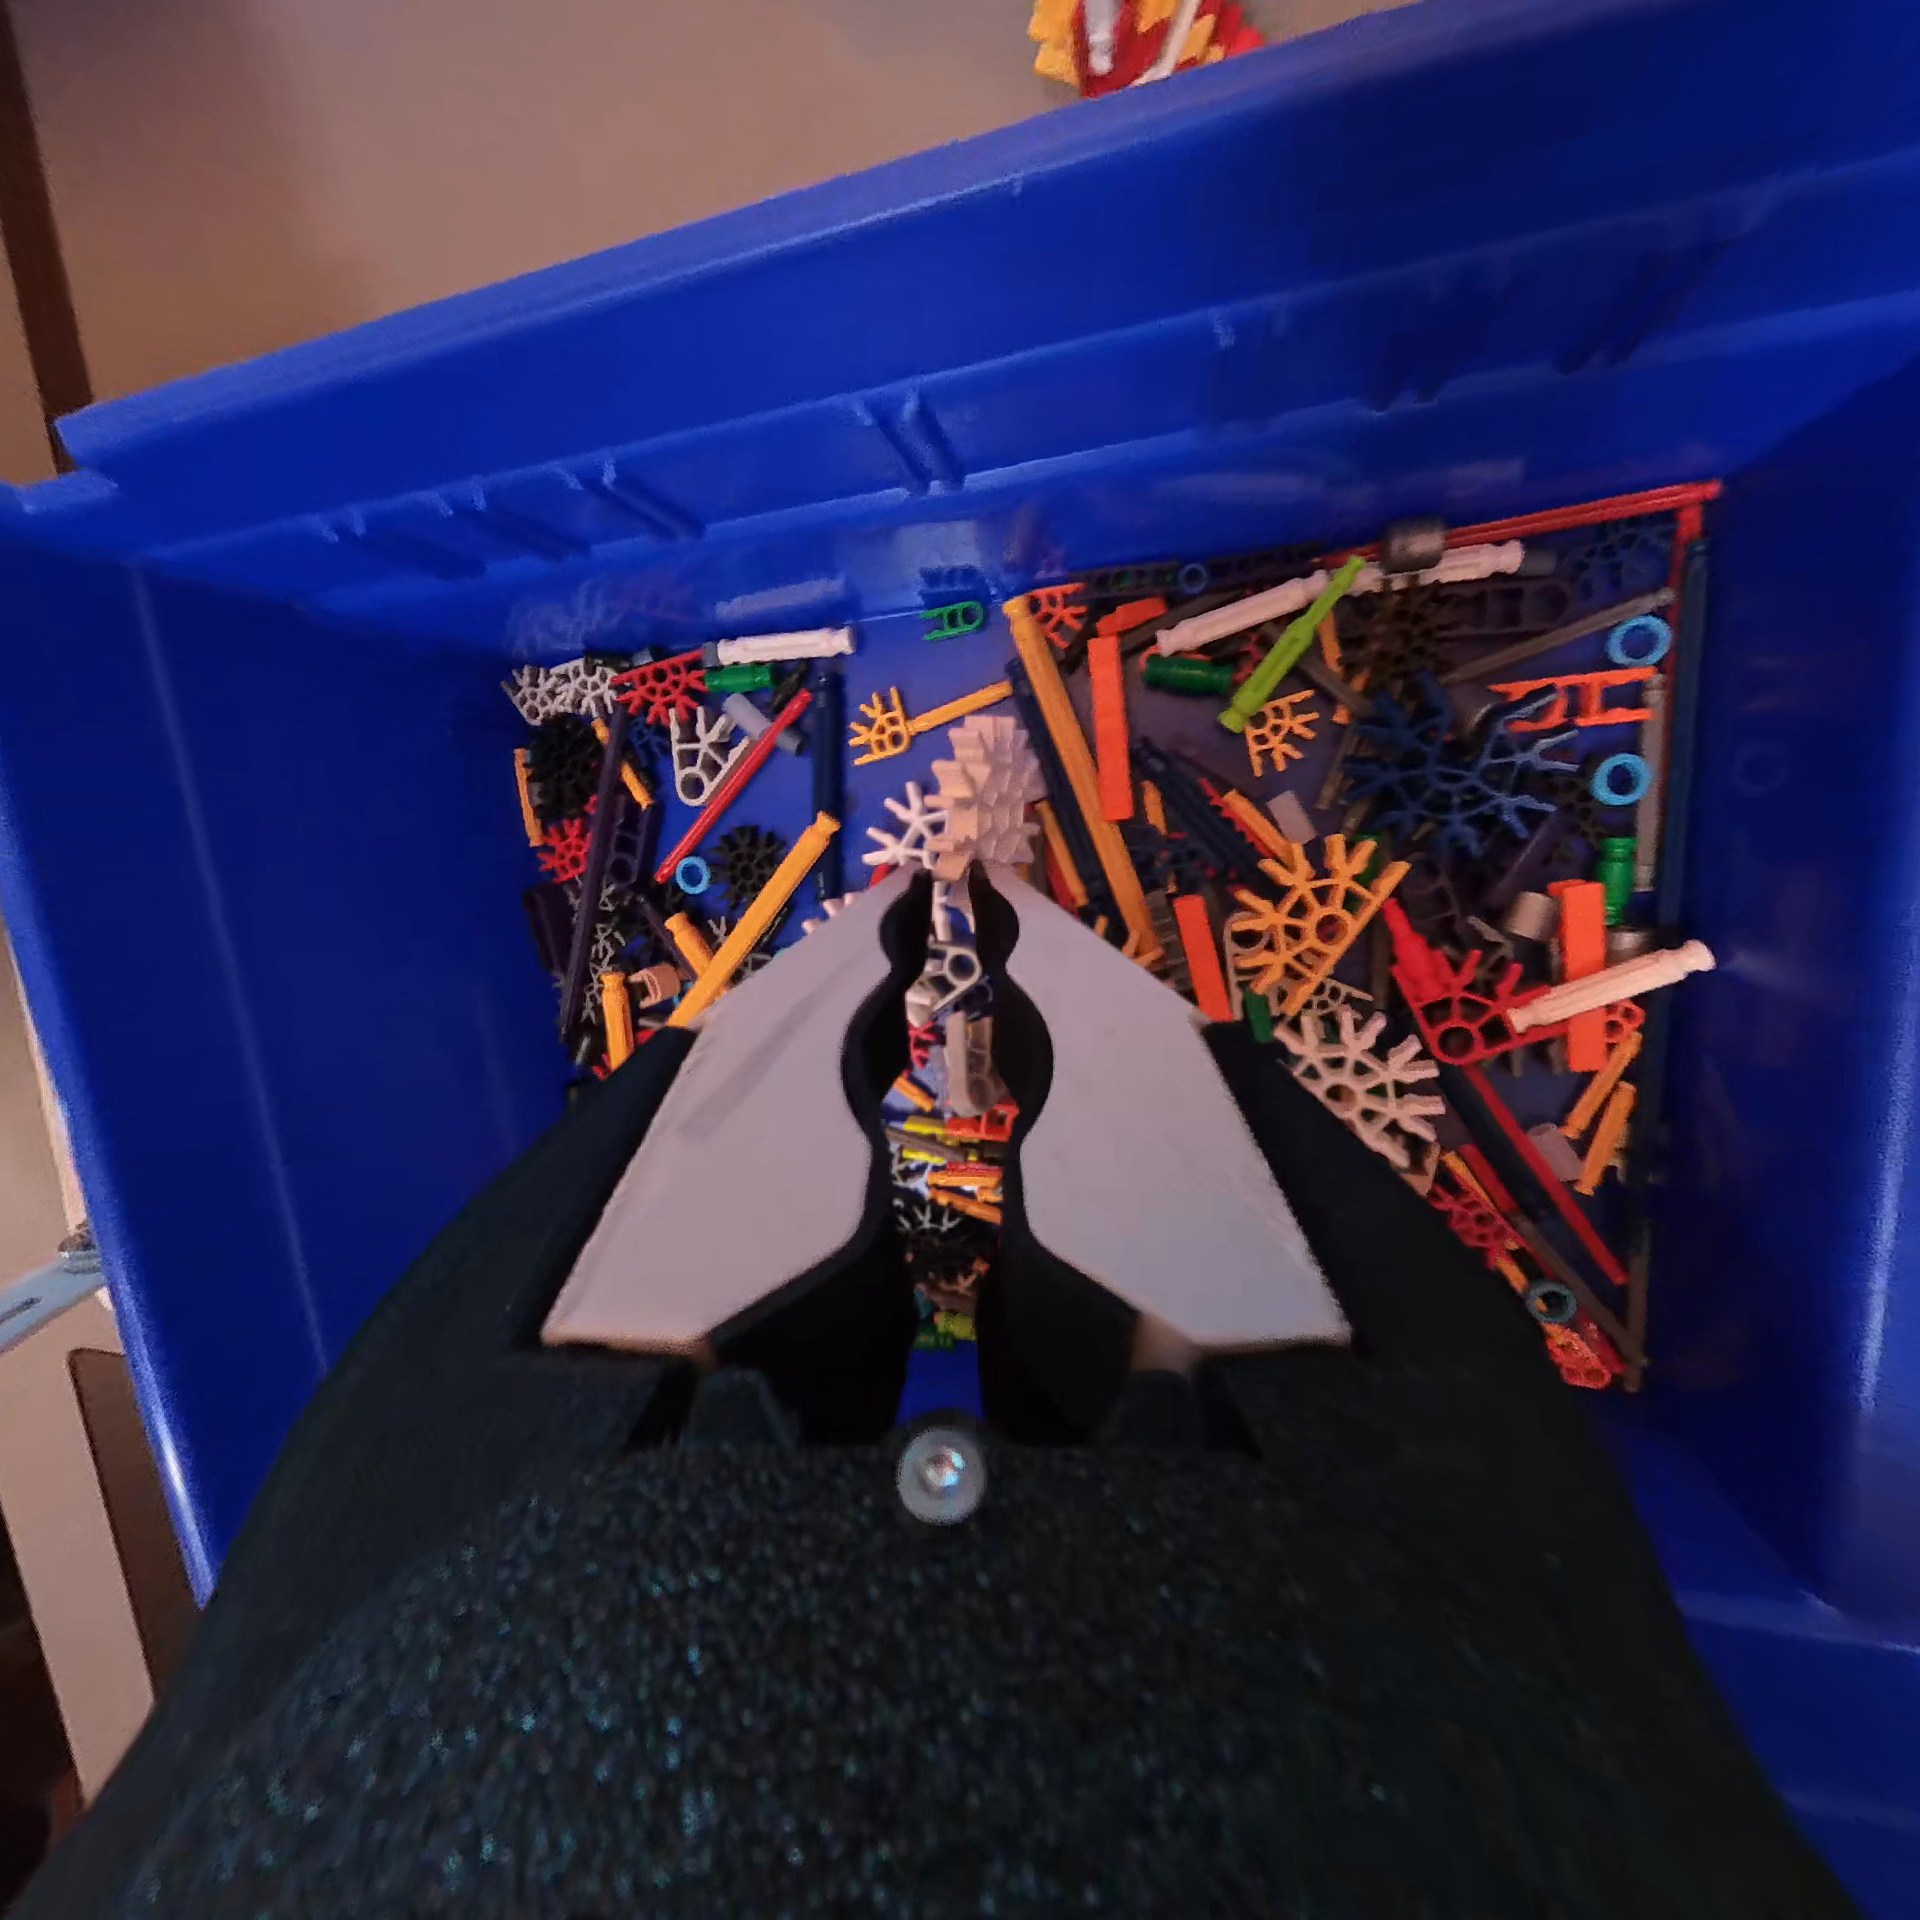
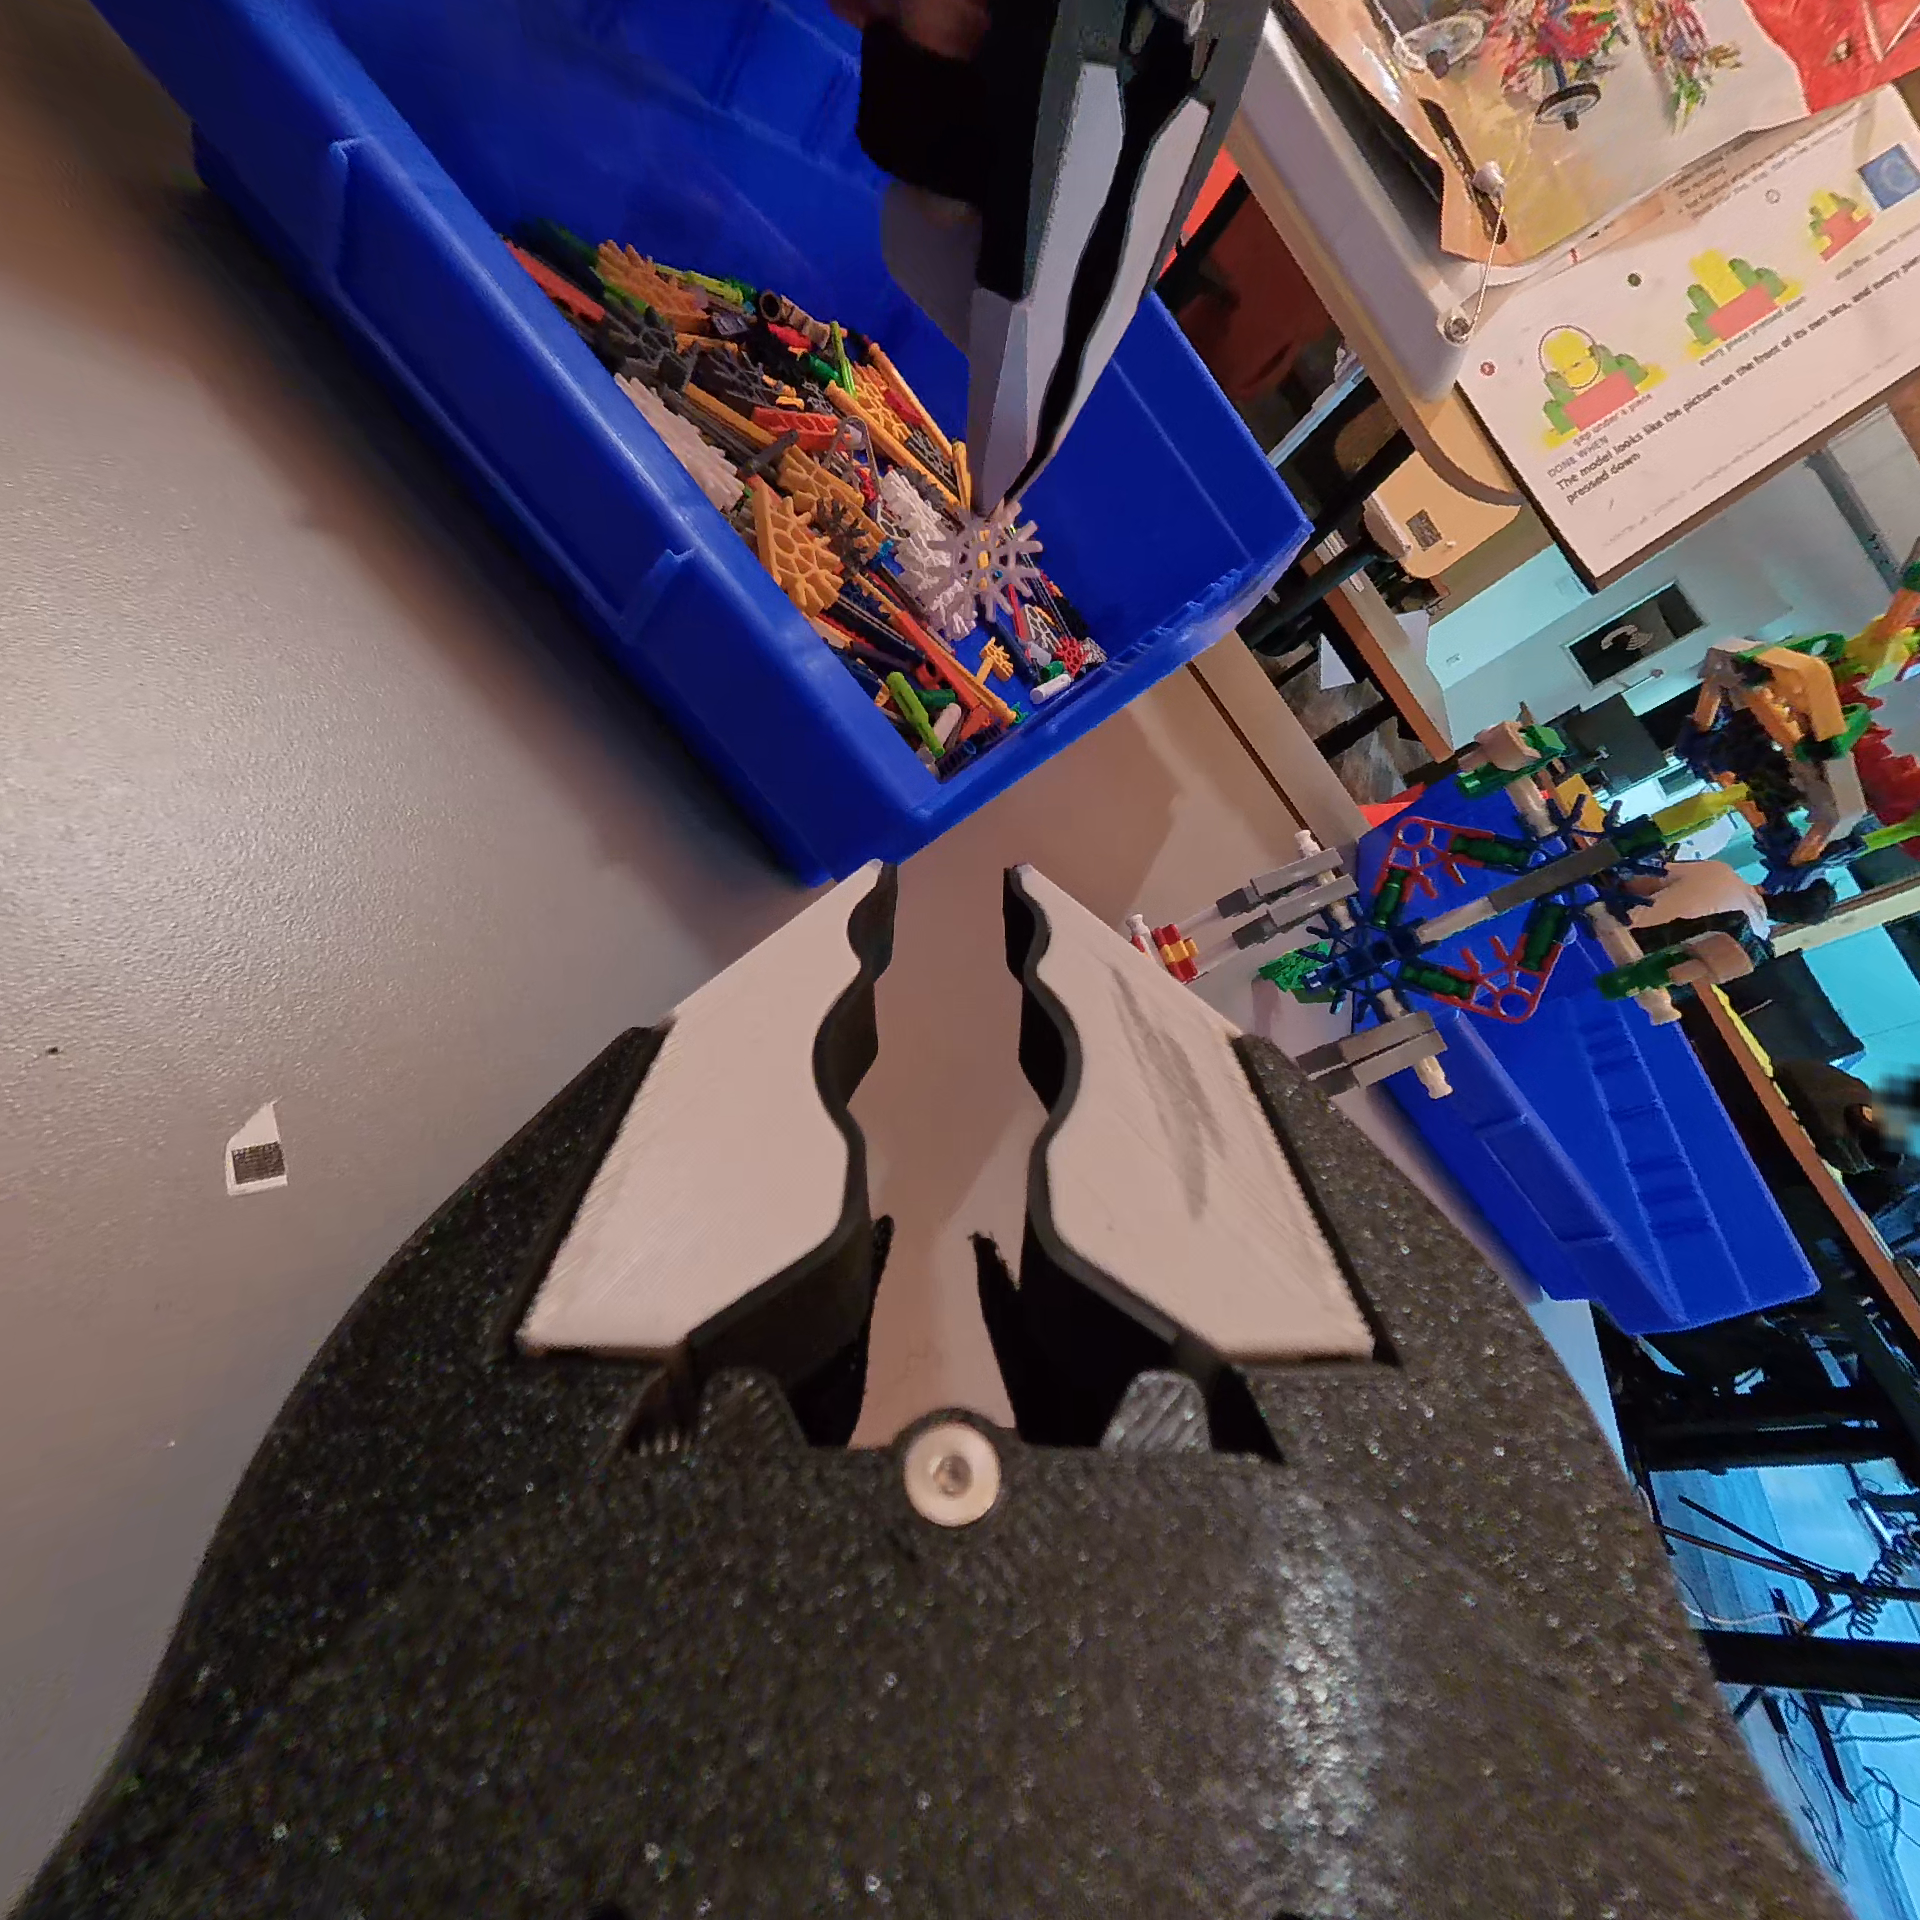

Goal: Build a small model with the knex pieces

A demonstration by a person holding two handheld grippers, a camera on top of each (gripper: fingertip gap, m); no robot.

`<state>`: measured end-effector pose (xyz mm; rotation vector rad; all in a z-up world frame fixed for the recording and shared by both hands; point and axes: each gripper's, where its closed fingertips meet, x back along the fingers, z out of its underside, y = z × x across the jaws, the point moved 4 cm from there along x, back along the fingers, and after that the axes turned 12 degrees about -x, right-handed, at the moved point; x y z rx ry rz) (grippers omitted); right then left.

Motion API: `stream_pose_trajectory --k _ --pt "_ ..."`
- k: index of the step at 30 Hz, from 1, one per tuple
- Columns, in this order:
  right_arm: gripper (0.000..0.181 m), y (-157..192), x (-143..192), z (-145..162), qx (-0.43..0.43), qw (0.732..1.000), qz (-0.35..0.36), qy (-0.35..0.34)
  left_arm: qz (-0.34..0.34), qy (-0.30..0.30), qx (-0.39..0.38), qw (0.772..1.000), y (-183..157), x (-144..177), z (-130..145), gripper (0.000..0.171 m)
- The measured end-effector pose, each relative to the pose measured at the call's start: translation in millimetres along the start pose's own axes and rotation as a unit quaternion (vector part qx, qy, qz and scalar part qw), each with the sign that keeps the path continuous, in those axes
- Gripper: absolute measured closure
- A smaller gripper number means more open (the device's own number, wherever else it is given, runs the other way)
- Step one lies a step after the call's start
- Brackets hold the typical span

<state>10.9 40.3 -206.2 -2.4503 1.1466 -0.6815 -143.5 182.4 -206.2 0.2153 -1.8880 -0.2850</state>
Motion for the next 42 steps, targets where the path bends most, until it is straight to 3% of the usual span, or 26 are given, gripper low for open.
stream_pose_trajectory --k 5,10,17,28,42 --pt "0.161 0 0 0 0.001 1.0 0.0 0.0 -0.028 0.036 0.012 0.999 10 -6 11 0.164" --pt "0.161 1 0 0 0.001 1.0 0.0 0.0 -0.041 0.034 0.012 0.999 13 -2 10 0.155" --pt "0.161 1 1 0 0.0 1.0 0.0 -0.001 -0.013 0.003 -0.002 1.0 0 9 -3 0.156" --pt "0.161 -2 4 0 -0.006 1.0 0.005 -0.006 -0.029 -0.026 -0.028 0.999 -4 26 -18 0.154" --pt "0.161 -9 -1 5 -0.001 0.999 0.045 0.012 -0.02 -0.046 -0.027 0.998 -5 30 -15 0.154"
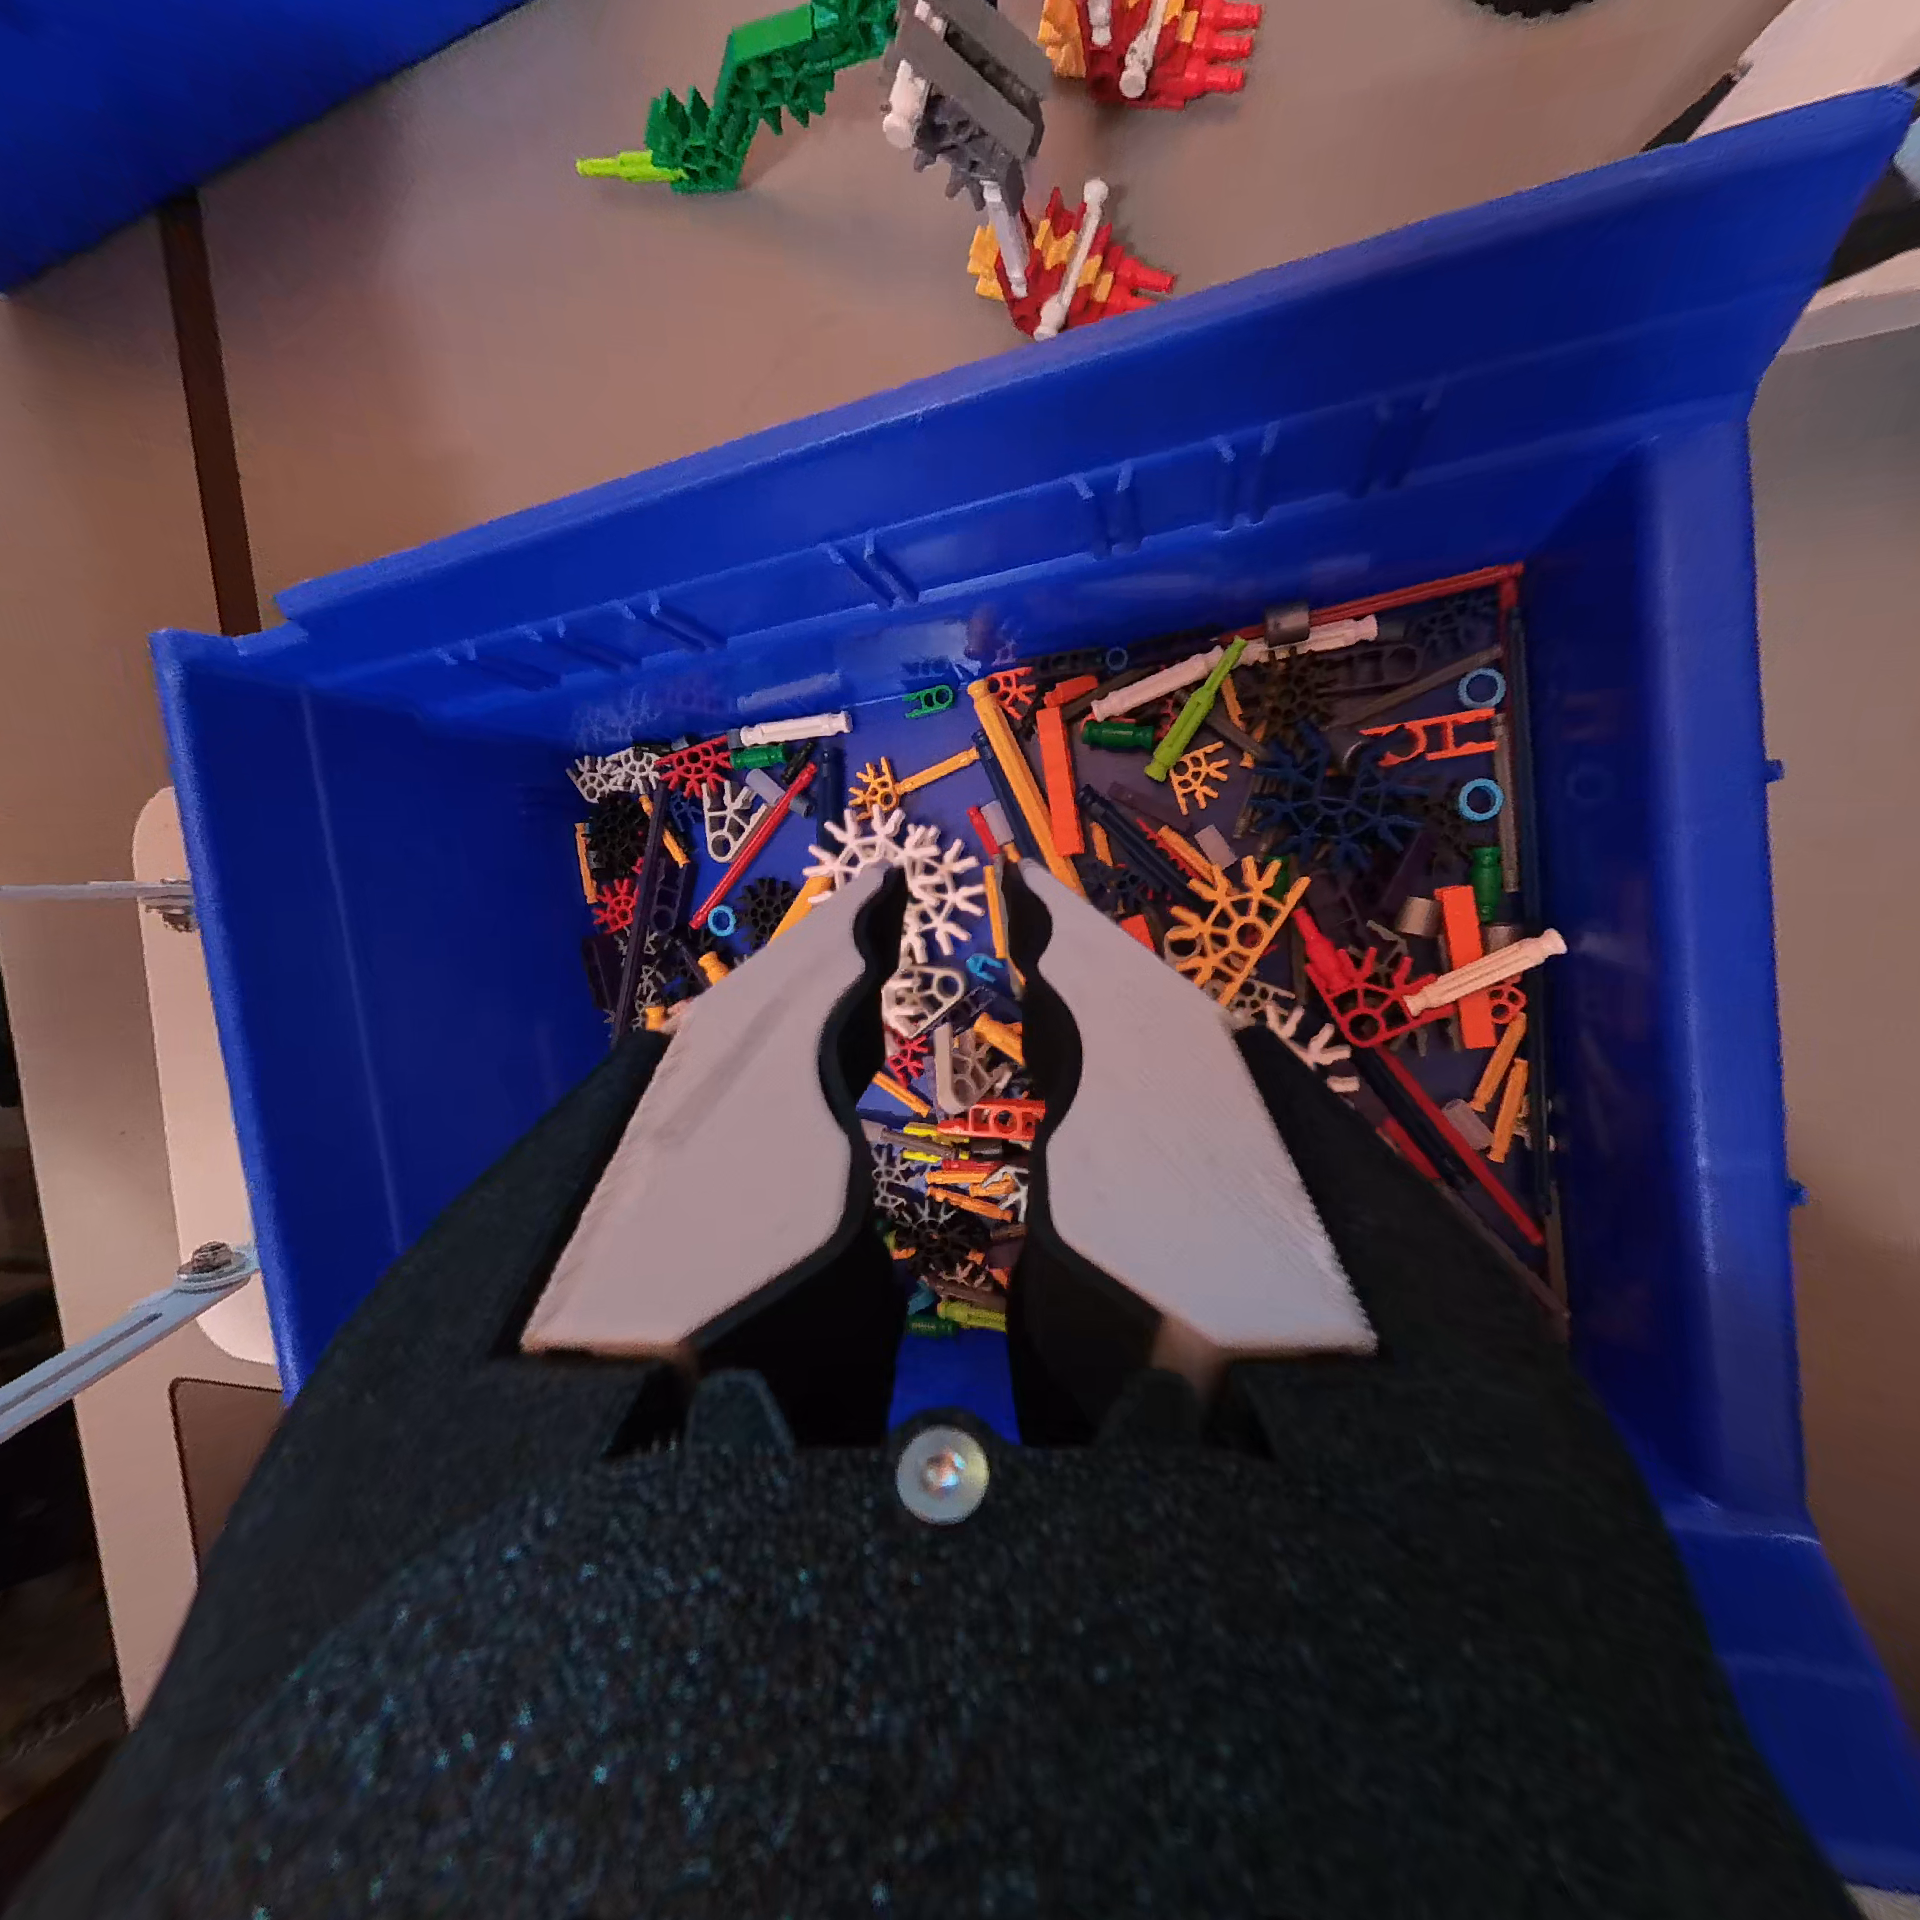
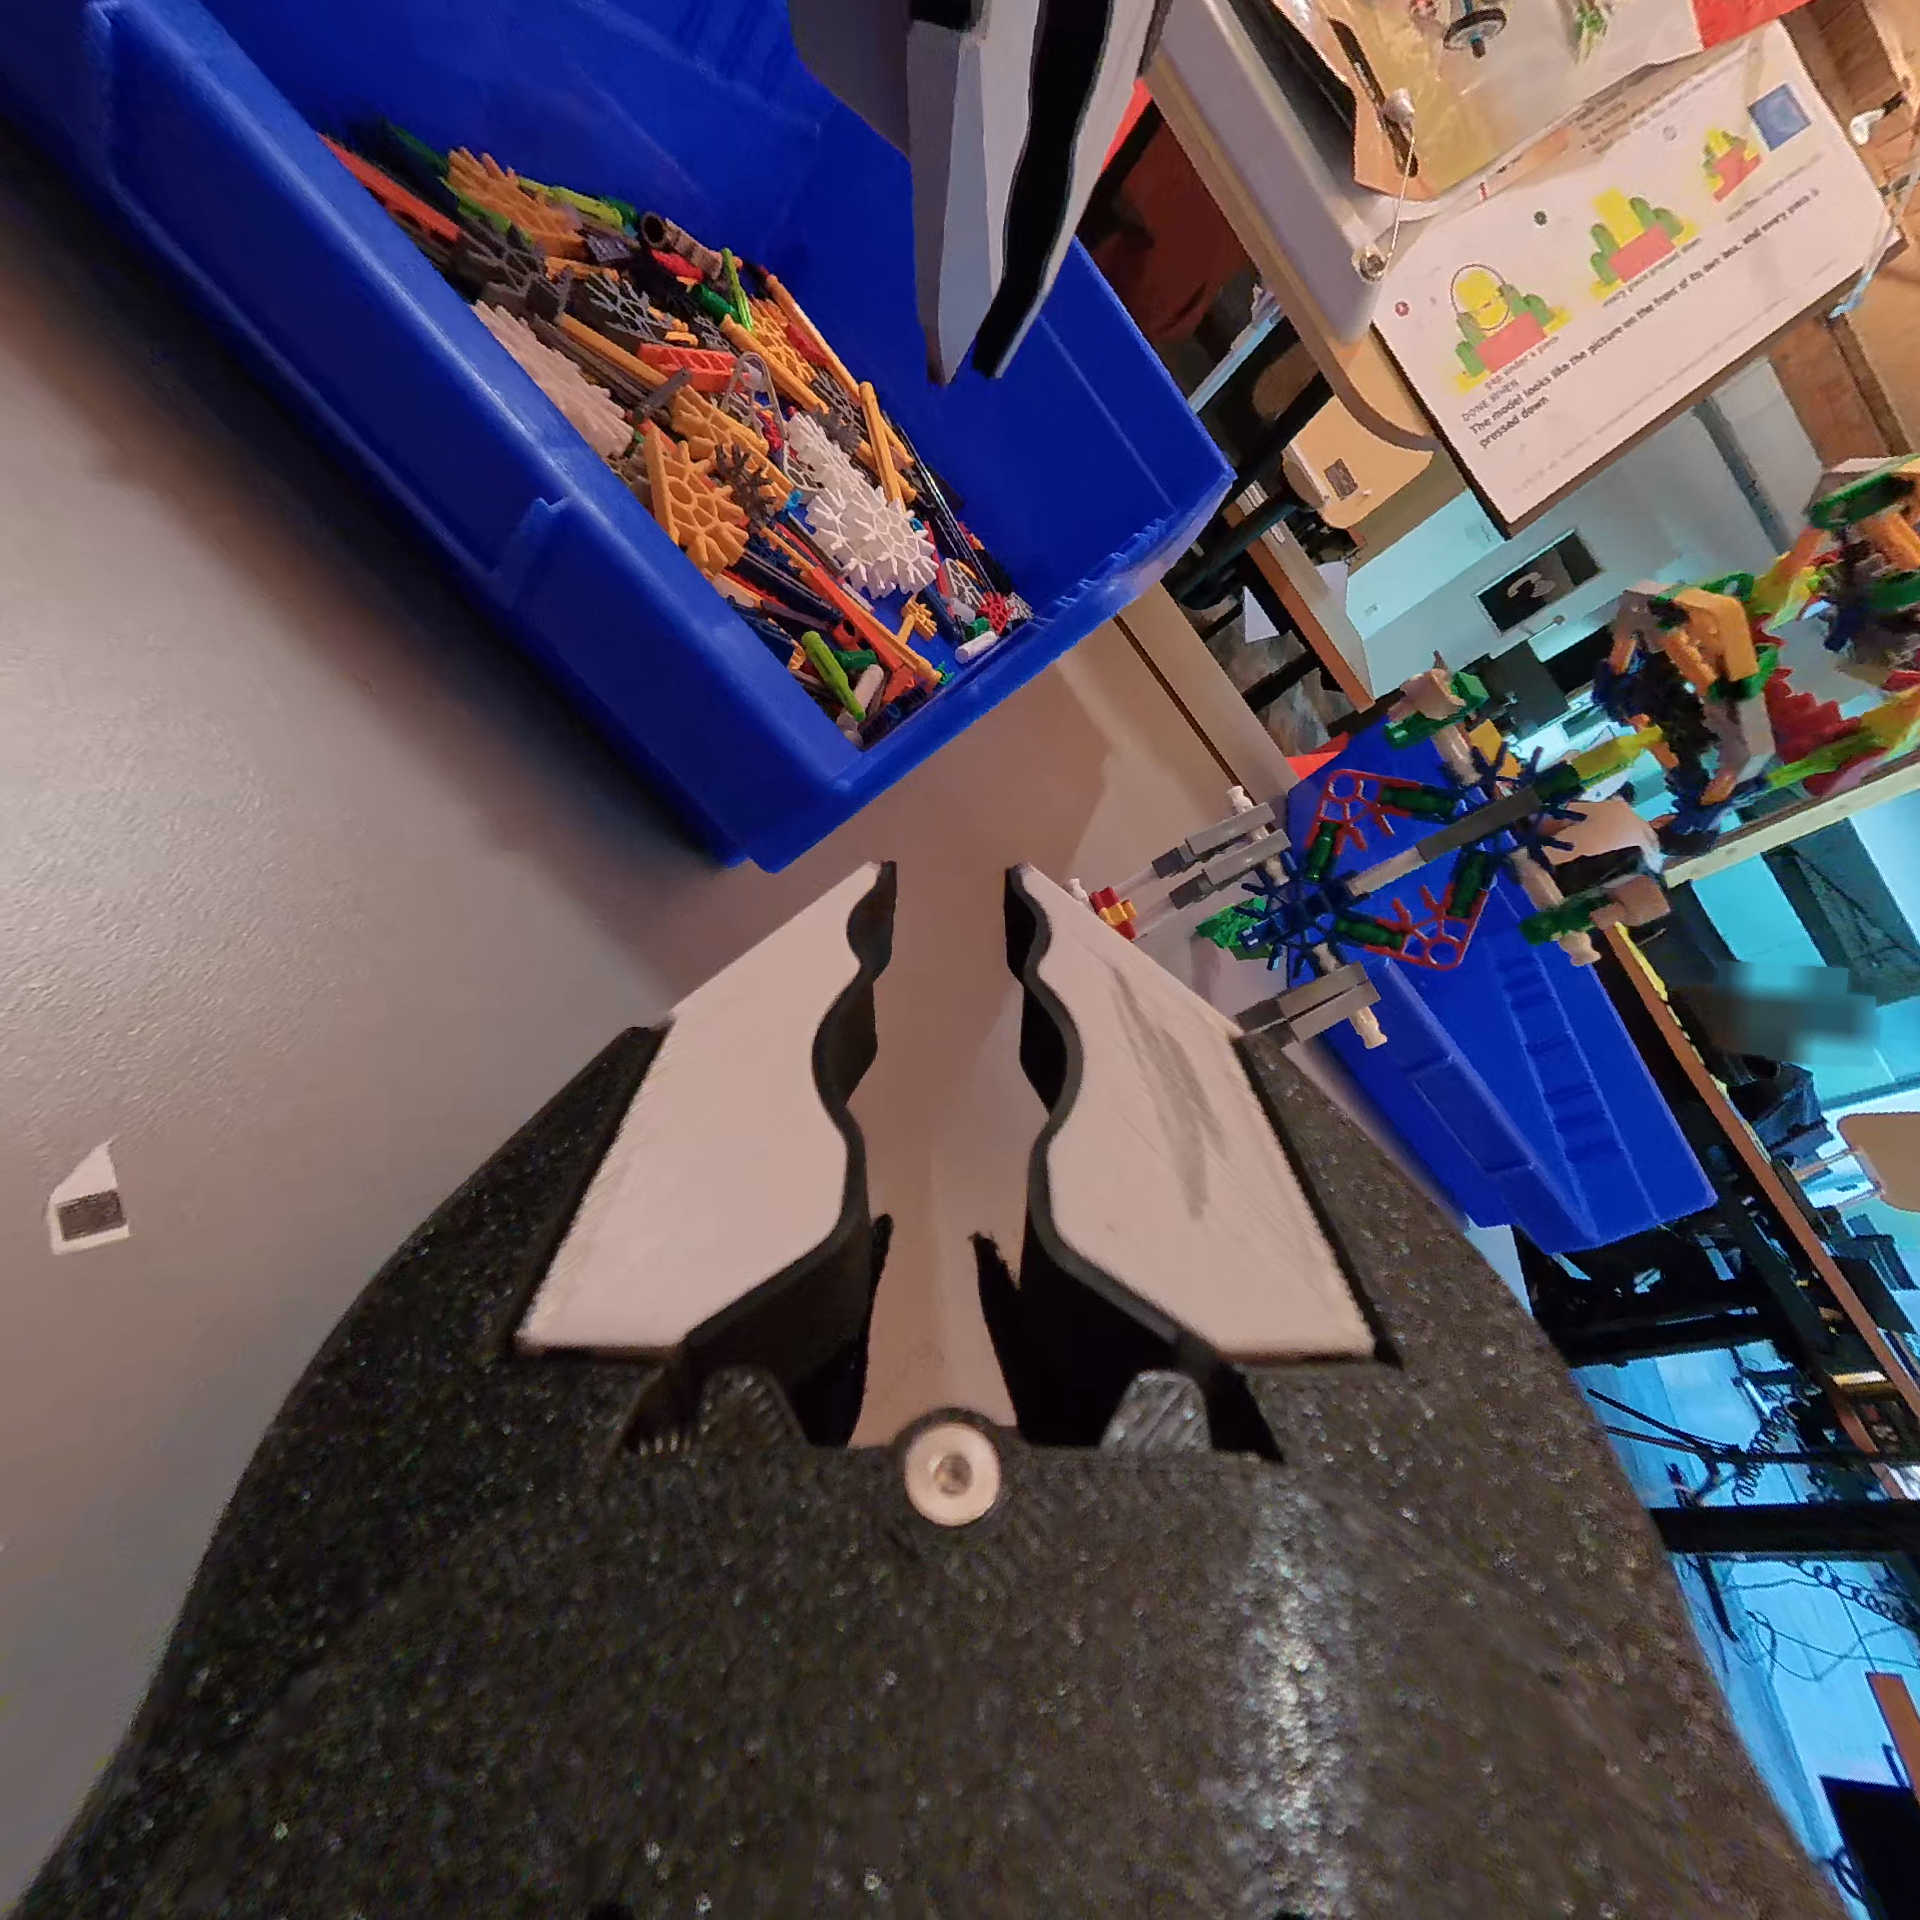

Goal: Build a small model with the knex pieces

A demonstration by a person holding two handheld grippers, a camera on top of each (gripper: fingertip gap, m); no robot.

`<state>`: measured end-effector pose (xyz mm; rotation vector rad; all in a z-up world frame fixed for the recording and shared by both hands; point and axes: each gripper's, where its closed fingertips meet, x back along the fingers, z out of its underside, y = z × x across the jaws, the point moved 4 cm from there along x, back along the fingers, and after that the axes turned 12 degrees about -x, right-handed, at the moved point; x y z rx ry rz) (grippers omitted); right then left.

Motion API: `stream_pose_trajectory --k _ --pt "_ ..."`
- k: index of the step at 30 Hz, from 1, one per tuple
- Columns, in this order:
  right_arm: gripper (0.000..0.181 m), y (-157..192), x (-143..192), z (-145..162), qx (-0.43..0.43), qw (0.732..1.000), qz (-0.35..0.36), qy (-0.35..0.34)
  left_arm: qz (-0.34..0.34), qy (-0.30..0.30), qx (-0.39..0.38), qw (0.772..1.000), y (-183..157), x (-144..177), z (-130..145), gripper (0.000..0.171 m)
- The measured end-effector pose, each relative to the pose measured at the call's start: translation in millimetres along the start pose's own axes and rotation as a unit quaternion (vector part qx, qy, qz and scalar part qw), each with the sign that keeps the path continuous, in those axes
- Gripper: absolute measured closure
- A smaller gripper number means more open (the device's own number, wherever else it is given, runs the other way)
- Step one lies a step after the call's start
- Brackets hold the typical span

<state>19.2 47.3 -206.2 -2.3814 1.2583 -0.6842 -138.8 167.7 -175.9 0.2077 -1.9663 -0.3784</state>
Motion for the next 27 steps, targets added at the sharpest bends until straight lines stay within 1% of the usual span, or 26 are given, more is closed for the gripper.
stream_pose_trajectory --k 13,27 --pt "0.161 6 -15 8 0.008 0.999 0.027 0.016 -0.004 -0.017 0.015 1.0 5 5 8 0.151" --pt "0.161 11 -23 12 0.014 0.999 0.038 0.021 0.002 -0.016 0.011 1.0 3 2 7 0.15"
